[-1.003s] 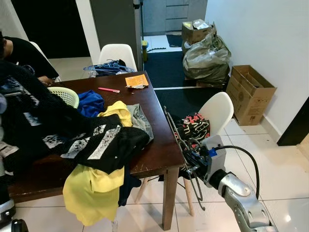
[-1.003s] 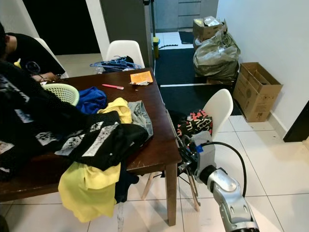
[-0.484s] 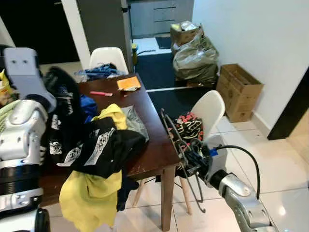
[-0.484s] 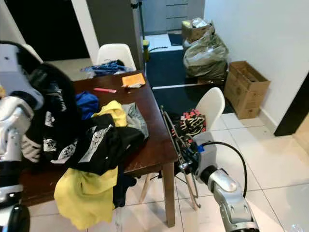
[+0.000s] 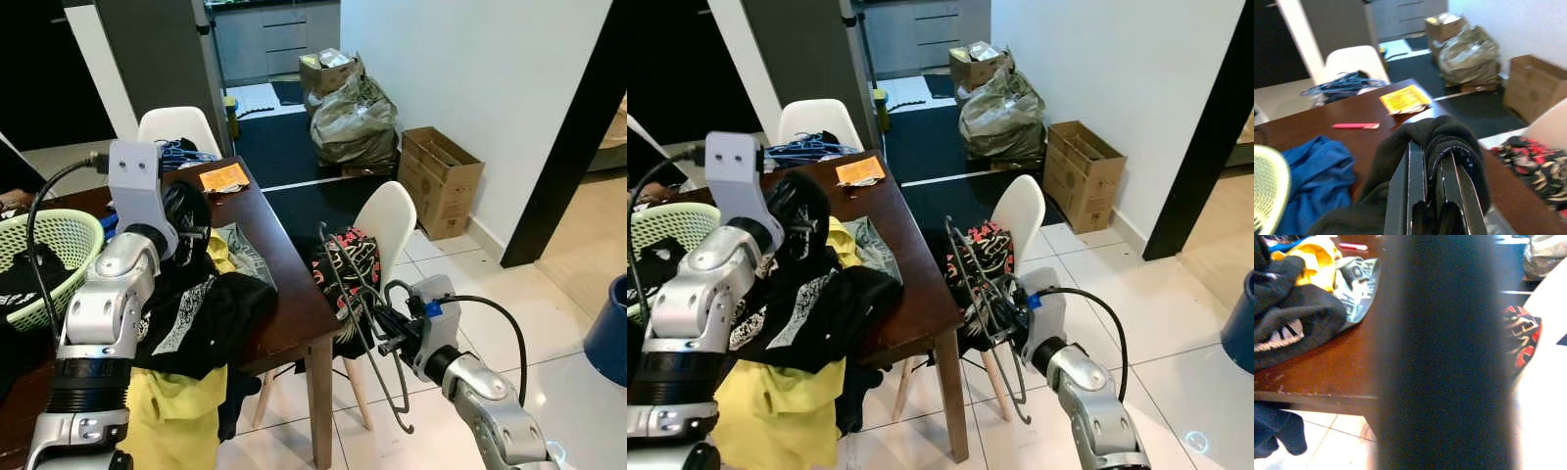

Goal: Hang hanger

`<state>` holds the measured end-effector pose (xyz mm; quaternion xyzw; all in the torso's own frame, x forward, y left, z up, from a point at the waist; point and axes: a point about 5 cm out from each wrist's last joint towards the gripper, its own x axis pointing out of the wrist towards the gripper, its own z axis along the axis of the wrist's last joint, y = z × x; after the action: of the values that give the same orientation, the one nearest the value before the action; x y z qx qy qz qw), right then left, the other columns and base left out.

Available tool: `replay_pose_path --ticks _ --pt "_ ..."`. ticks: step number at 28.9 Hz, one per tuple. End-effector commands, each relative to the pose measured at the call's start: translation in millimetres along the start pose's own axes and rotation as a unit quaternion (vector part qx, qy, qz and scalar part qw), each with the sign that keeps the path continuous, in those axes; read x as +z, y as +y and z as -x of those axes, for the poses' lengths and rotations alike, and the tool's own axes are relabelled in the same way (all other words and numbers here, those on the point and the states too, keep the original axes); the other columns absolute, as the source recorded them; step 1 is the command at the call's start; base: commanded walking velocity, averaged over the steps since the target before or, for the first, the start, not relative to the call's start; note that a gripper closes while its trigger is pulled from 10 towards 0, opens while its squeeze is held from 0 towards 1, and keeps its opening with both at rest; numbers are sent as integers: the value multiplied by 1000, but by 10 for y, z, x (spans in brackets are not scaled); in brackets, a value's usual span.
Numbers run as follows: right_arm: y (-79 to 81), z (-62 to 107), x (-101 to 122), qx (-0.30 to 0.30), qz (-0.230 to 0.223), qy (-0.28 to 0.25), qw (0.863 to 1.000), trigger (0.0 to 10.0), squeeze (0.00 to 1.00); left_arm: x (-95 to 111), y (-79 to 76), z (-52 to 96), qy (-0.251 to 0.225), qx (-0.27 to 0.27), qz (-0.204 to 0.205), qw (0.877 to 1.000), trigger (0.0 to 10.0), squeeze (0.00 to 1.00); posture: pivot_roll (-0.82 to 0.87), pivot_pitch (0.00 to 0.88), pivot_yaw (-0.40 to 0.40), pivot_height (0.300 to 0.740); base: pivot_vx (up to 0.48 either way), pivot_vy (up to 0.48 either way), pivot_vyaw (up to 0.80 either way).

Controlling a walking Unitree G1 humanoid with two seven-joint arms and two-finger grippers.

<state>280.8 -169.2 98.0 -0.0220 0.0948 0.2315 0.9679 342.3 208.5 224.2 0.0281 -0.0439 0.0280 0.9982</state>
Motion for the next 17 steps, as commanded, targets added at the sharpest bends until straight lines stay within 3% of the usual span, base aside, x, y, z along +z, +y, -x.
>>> replay_pose_path --ticks 1,2,3,4,5,10,14,15,16,17 --pt "27 -2 14 5 -10 -5 1000 10000 0 -313 115 58 69 31 -27 997 10000 0 -45 4 73 740 0 0 0" --pt "27 -2 14 5 -10 -5 1000 10000 0 -313 115 58 69 31 -27 997 10000 0 -45 4 73 740 0 0 0" --pt "29 -3 15 6 -12 -5 1000 10000 0 -537 141 131 117 23 -53 992 10000 1000 -44 6 74 740 0 0 0" --pt "29 -3 15 6 -12 -5 1000 10000 0 -537 141 131 117 23 -53 992 10000 1000 -44 6 74 740 0 0 0" --pt "31 -4 15 7 -14 -5 1000 10000 0 -690 138 204 149 2 -80 986 10000 1000 -46 4 74 740 0 0 0" --pt "35 -7 16 9 -16 -5 1000 10000 0 -671 33 275 141 -59 -102 983 10000 1000 -43 2 74 740 0 0 0" --pt "35 -6 15 9 -17 -5 1000 10000 0 -547 -7 277 125 -91 -105 982 10000 1000 -45 0 73 740 0 0 0" --pt "36 -4 14 10 -16 -5 1000 10000 0 -403 -26 279 112 -120 -107 981 10000 1000 -45 0 73 740 0 0 0" --pt "36 -4 14 10 -16 -5 1000 10000 0 -403 -26 279 112 -120 -107 981 10000 1000 -45 0 73 740 0 0 0" --pt "34 -2 11 10 -16 -5 1000 10000 0 -230 -9 280 100 -139 -106 979 10000 1000 -44 0 71 740 0 0 0"
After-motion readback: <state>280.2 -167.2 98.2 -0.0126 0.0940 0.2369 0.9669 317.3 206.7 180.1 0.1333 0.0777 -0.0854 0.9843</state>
